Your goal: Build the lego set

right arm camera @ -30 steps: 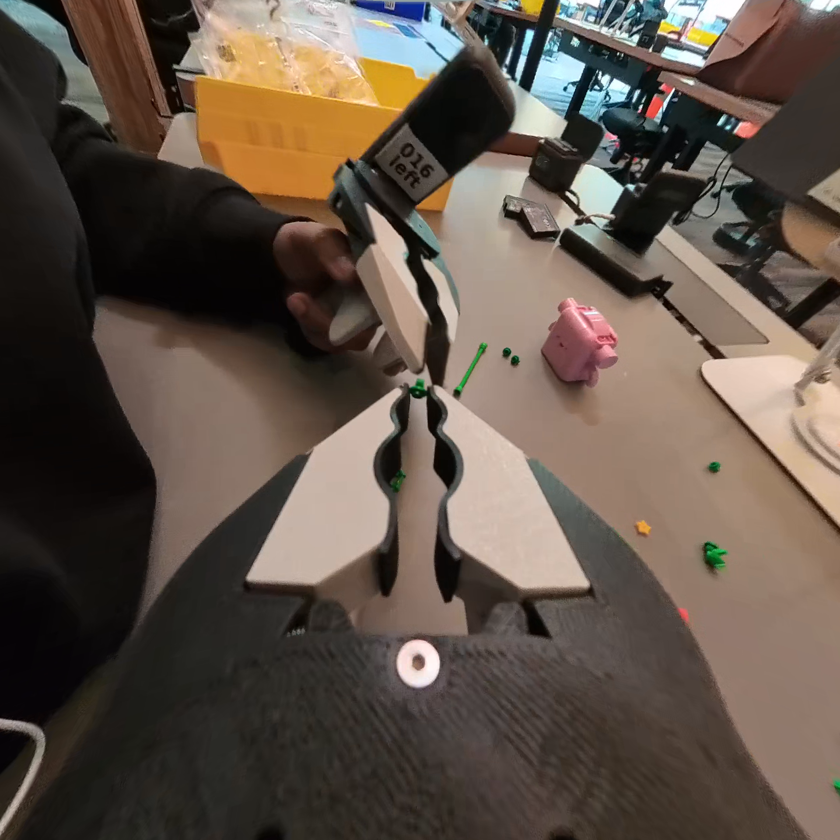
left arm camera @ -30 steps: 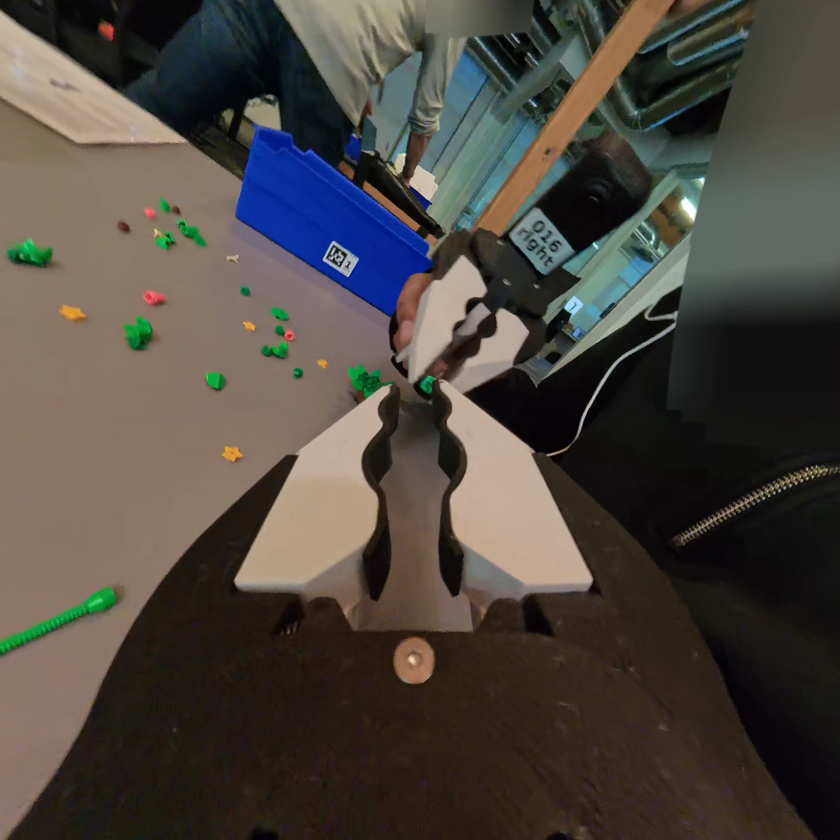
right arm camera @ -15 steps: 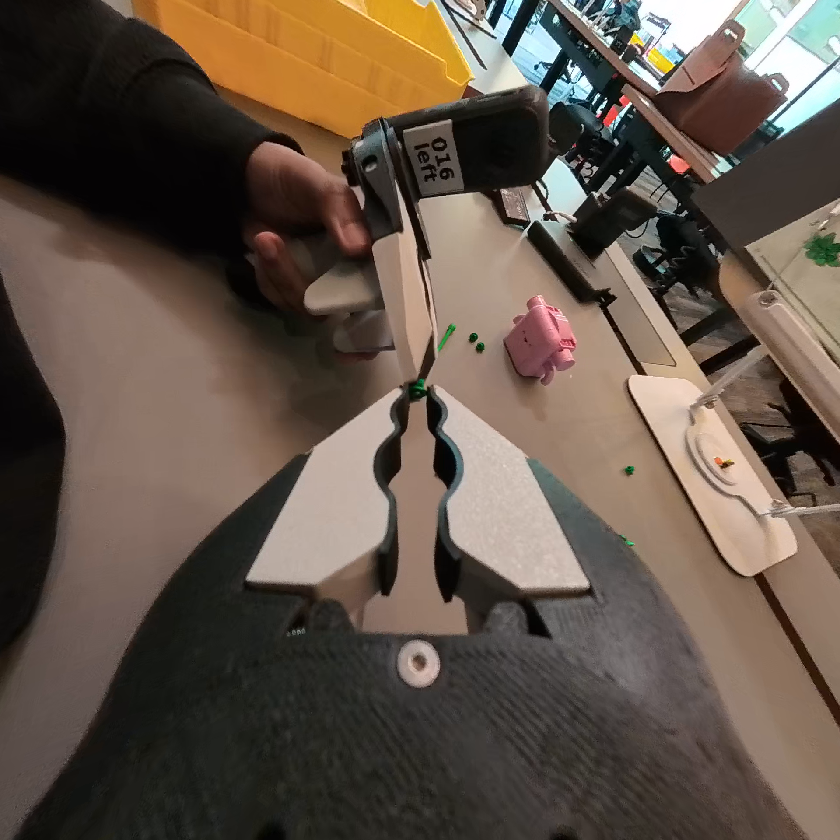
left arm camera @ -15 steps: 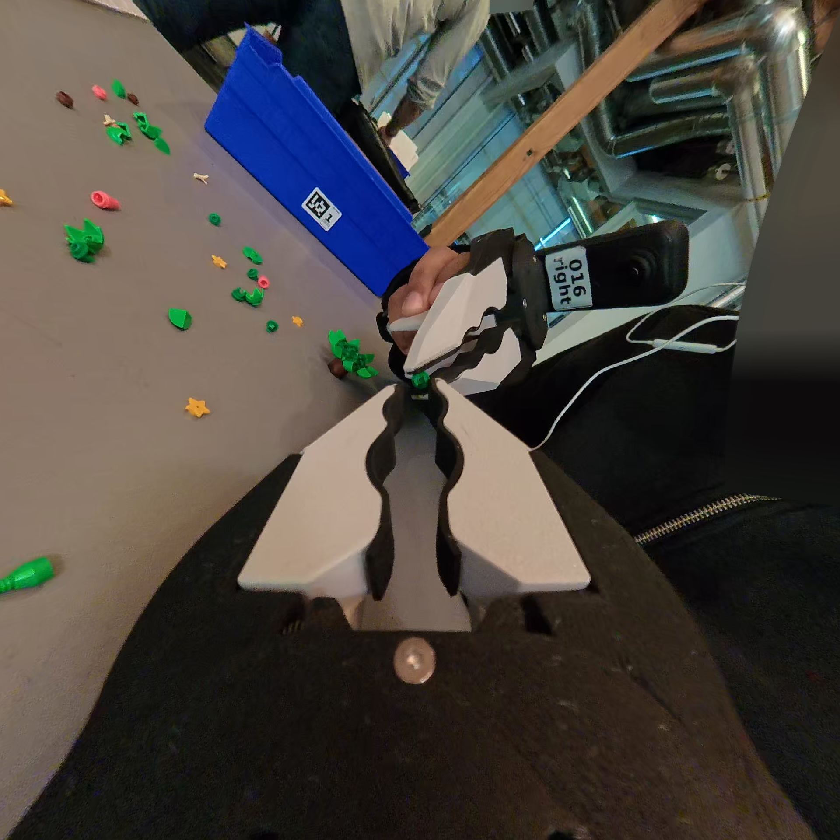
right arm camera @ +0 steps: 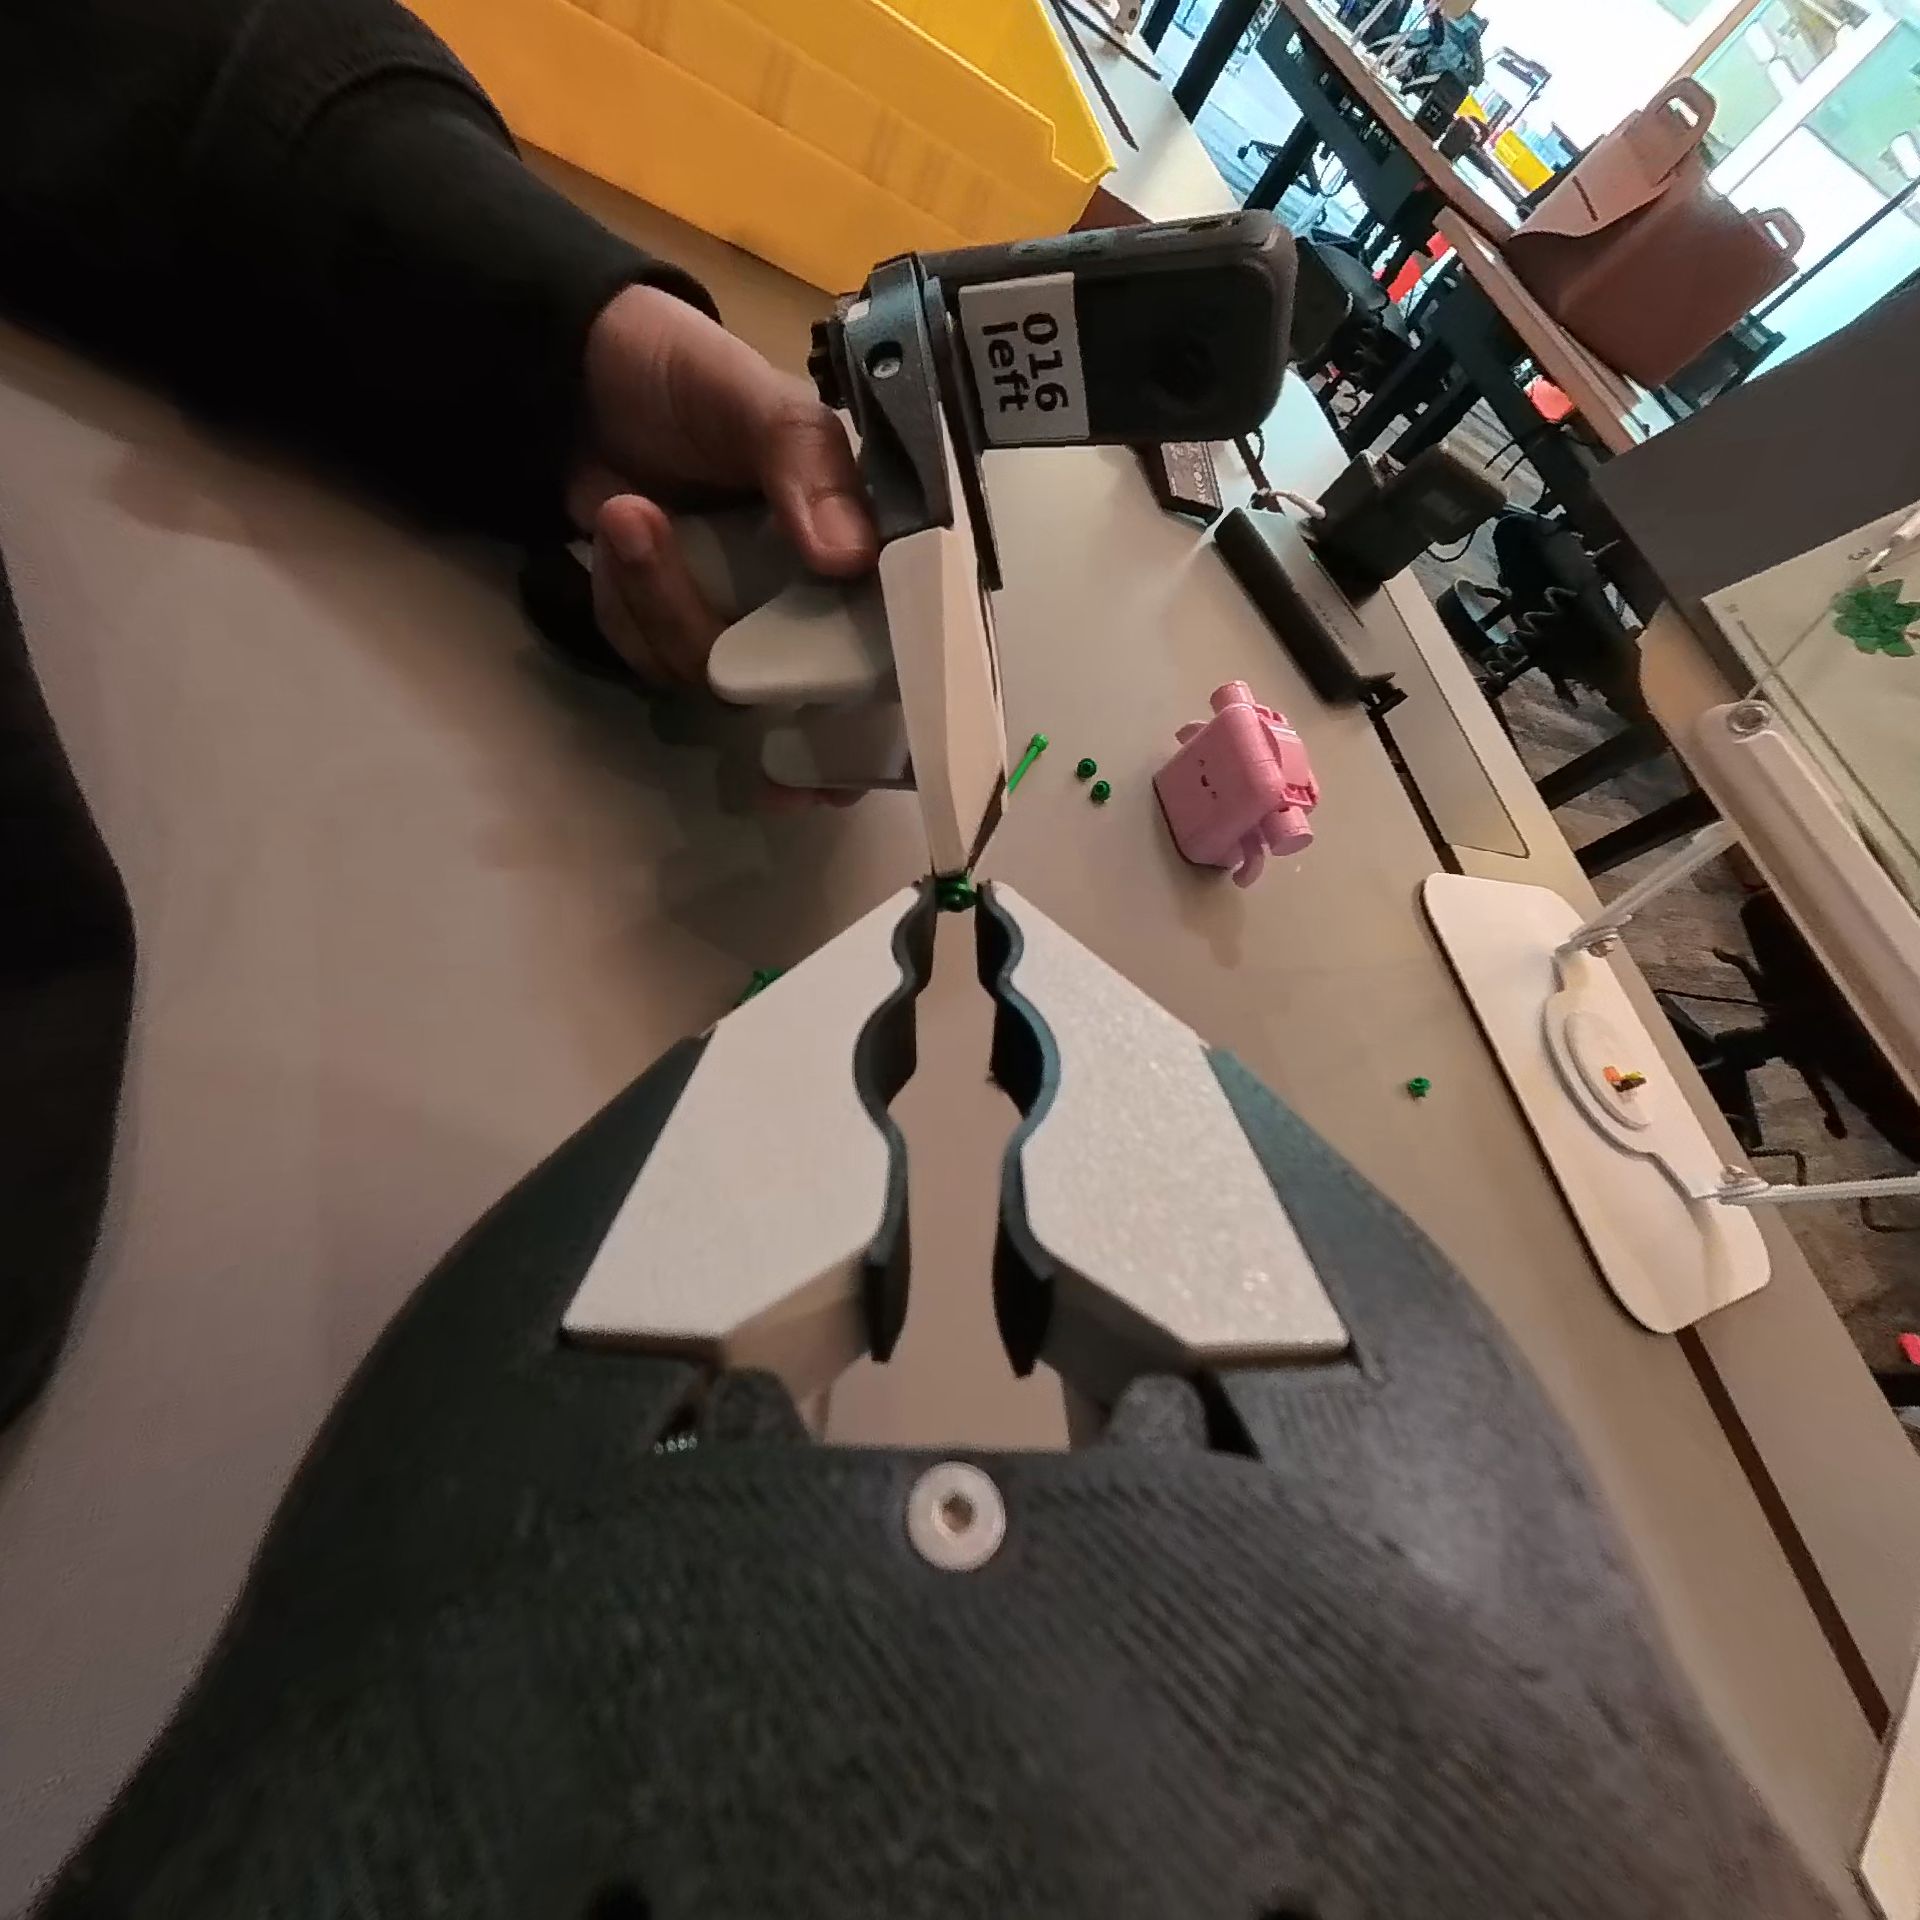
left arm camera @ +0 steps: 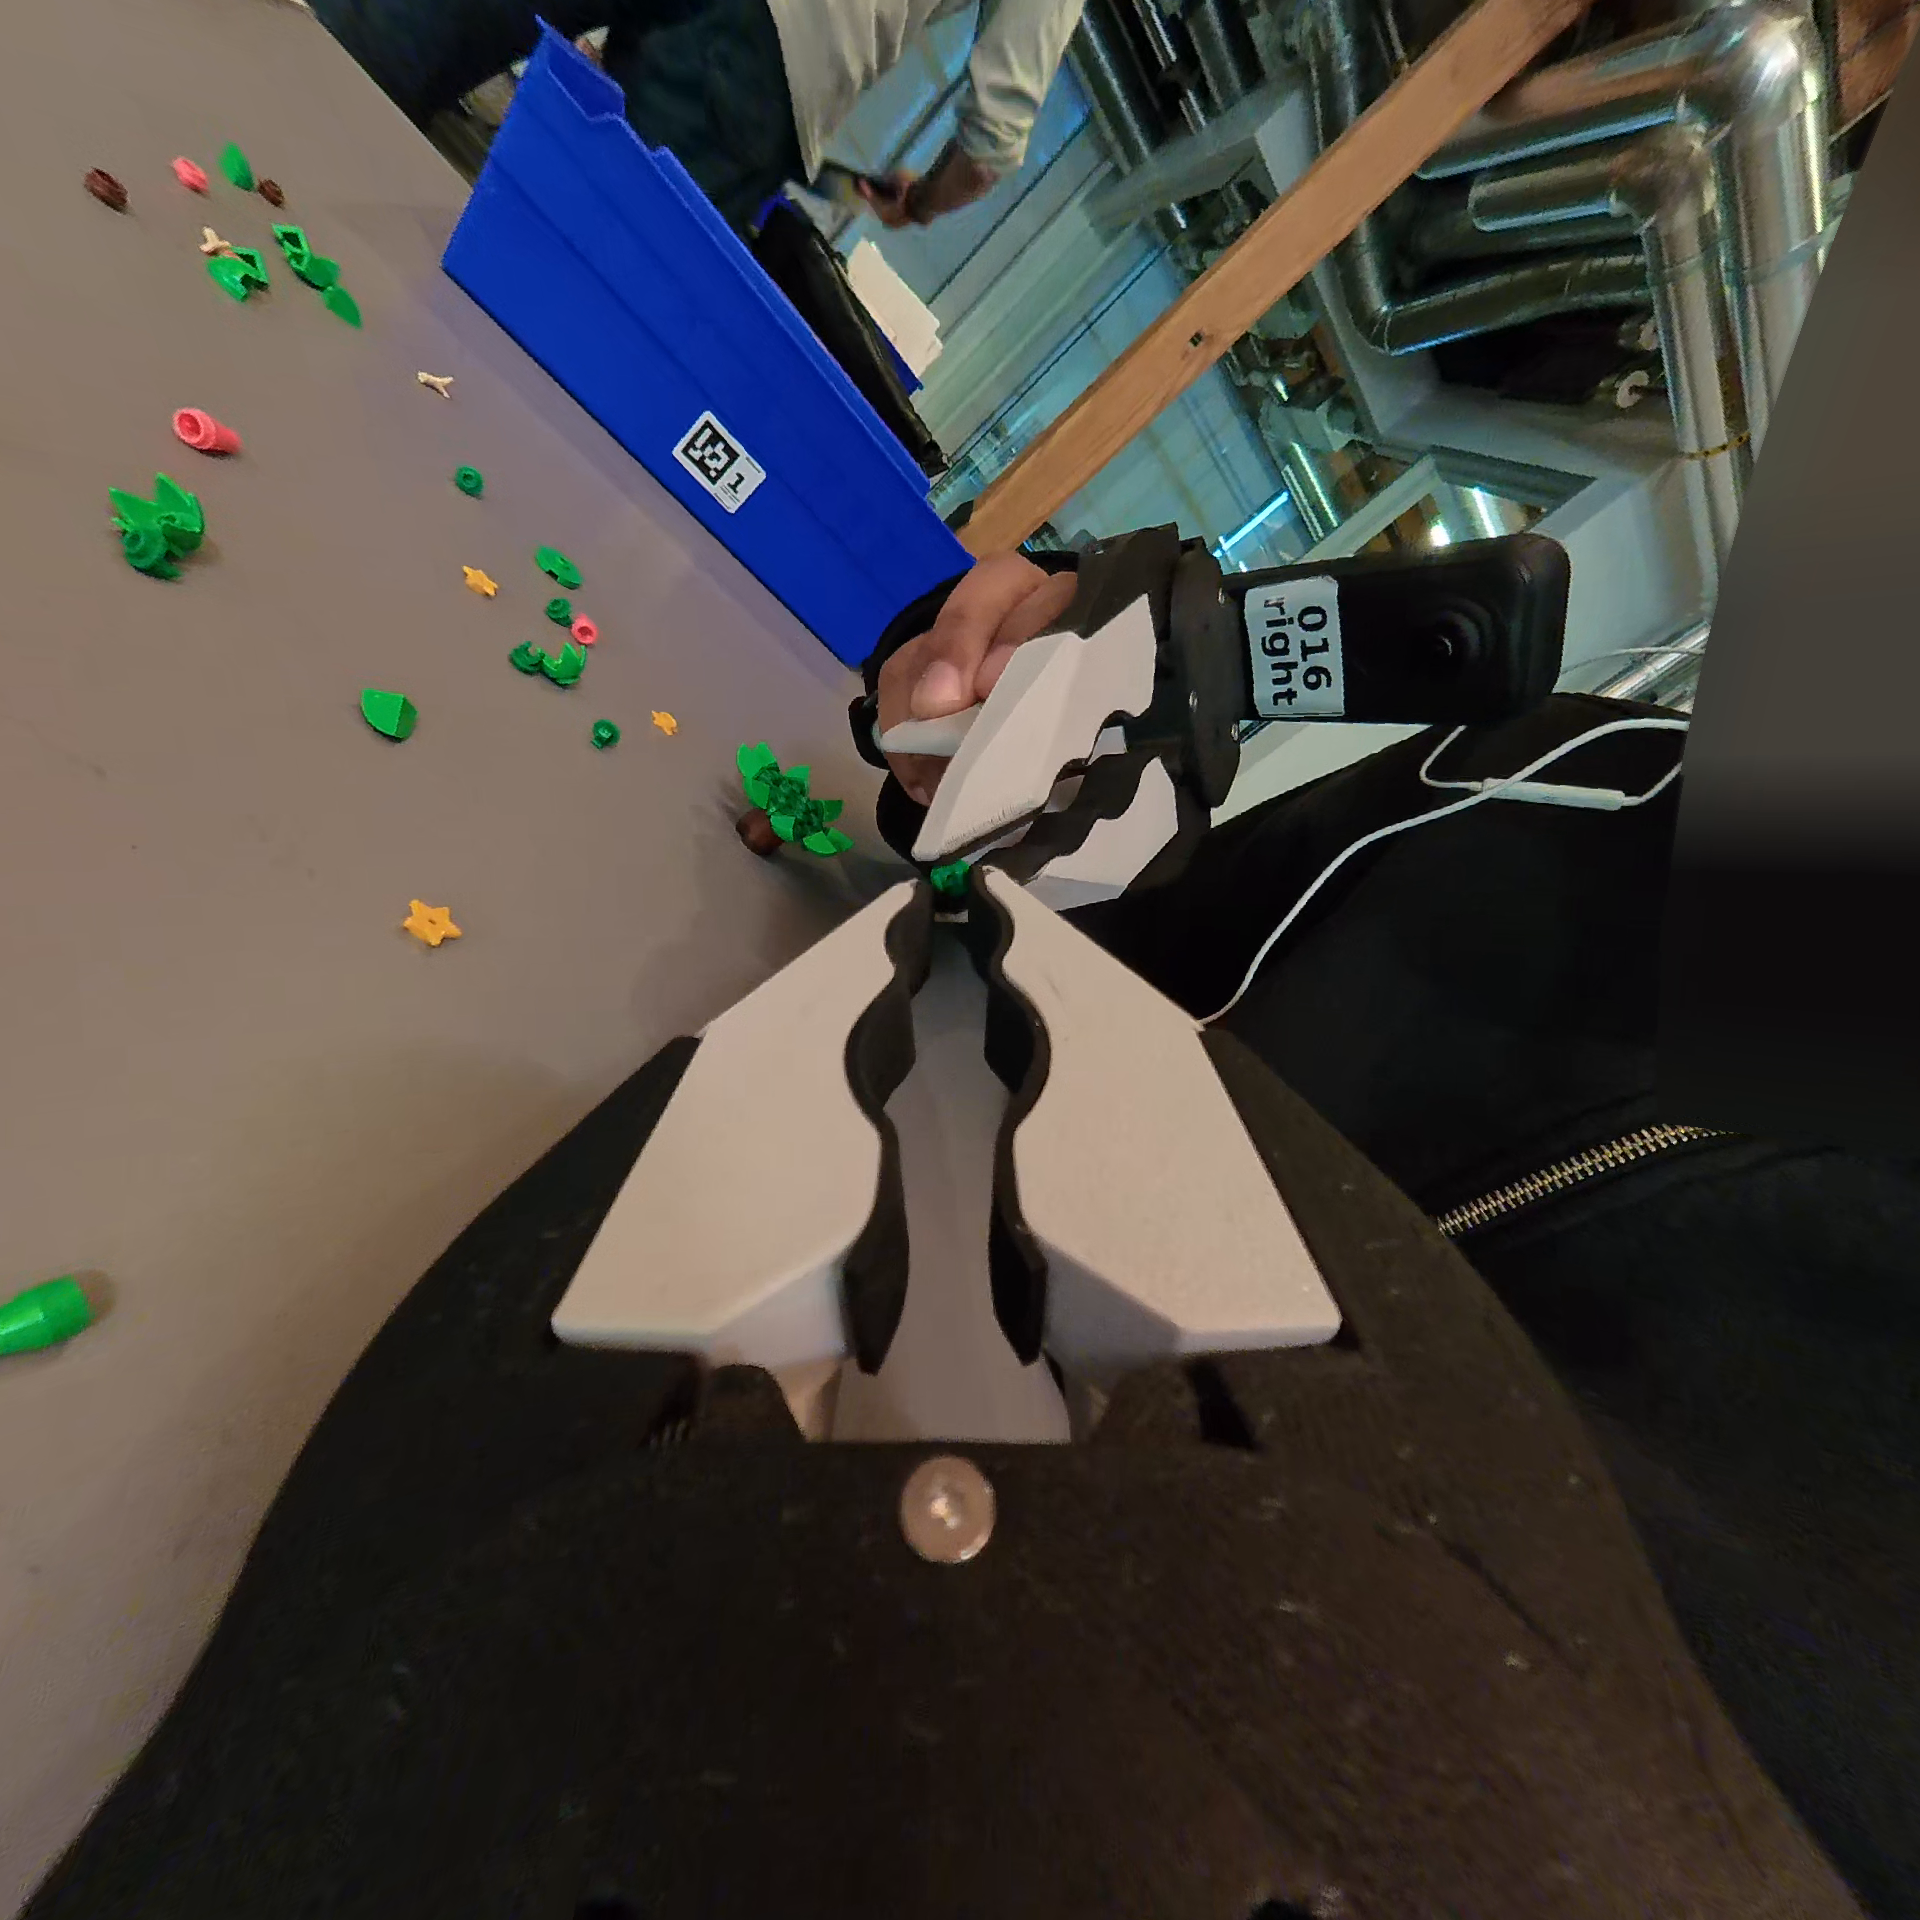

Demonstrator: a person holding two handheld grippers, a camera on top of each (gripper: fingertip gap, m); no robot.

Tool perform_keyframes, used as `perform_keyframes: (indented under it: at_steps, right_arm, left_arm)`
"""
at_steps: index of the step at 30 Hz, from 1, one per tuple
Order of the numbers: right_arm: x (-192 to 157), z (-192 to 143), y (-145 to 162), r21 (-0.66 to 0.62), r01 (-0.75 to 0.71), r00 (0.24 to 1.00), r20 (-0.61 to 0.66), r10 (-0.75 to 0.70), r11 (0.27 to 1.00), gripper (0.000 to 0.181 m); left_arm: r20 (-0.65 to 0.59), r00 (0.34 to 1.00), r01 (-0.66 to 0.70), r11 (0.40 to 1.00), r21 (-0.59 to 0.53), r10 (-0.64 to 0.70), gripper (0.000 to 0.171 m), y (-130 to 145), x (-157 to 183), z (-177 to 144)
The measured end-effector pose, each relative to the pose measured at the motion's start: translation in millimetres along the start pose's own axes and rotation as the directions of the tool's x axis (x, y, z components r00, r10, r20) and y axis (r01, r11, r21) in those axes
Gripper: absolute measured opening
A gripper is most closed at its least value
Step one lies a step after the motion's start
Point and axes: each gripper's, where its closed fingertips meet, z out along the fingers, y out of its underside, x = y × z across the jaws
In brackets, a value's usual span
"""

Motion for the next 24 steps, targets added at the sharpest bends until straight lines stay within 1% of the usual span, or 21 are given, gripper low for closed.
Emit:
perform_keyframes:
  at_steps: [17,24]
  right_arm:
    - [-7.1,-1.7,-0.1,-0.005,0.042,0.999,0.033,-0.041,0.999,0.005]
    - [-12.3,-4.7,-4.2,0.028,0.007,0.996,0.086,-0.010,1.000,0.005]
  left_arm:
    - [0.006,0.997,-0.080,0.996,-0.044,0.080,0.001,5.8,3.7,1.3]
    - [-0.028,0.994,-0.105,0.992,-0.064,0.103,0.001,9.6,9.4,2.2]
